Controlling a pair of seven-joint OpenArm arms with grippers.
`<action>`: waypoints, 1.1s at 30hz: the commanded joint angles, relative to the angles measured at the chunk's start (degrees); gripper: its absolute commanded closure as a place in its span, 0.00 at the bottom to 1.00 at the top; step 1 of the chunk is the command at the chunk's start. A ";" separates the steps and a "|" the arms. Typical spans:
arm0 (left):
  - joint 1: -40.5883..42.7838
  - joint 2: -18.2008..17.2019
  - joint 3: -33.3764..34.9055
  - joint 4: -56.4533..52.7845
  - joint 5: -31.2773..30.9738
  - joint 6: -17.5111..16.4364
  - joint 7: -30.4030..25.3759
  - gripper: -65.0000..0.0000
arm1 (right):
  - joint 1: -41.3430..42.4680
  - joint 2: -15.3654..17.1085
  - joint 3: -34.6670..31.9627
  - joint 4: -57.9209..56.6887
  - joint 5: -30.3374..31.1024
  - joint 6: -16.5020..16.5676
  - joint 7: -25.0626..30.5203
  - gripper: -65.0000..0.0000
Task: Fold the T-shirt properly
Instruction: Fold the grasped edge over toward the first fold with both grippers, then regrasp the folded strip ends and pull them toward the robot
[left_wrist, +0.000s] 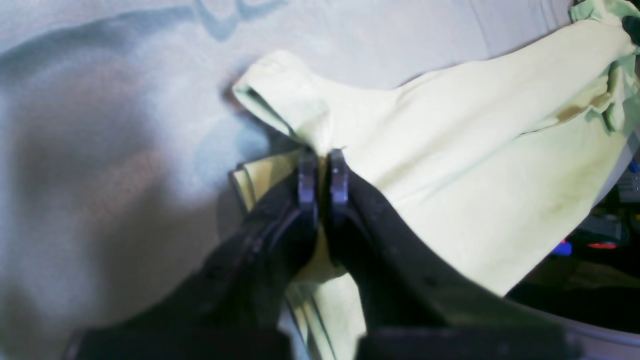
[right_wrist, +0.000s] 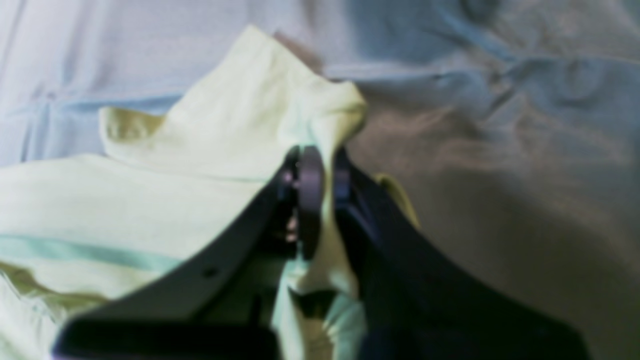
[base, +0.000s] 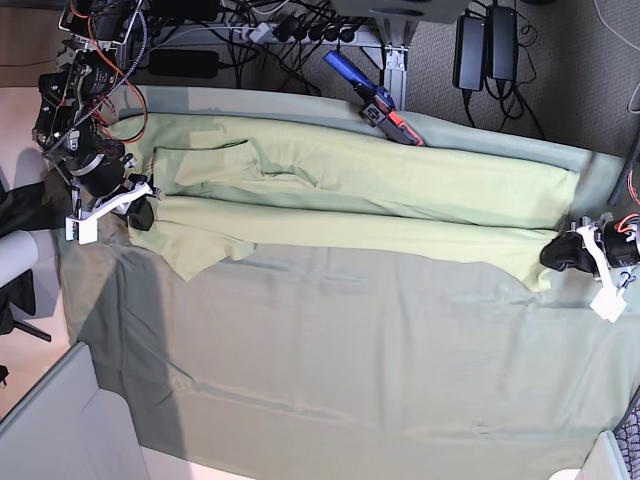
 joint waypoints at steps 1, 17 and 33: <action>-0.94 -1.25 -0.39 0.90 -1.14 -0.60 -0.59 1.00 | 0.35 1.33 0.63 1.09 0.63 1.68 0.28 1.00; -0.70 -1.22 -0.39 0.90 -1.99 -0.60 -0.57 1.00 | 0.37 1.05 8.17 1.55 5.75 1.64 -3.72 0.51; -0.31 -1.09 -0.39 0.90 -4.09 -0.60 -0.11 1.00 | 10.78 1.05 2.97 1.57 1.20 1.68 -0.13 0.51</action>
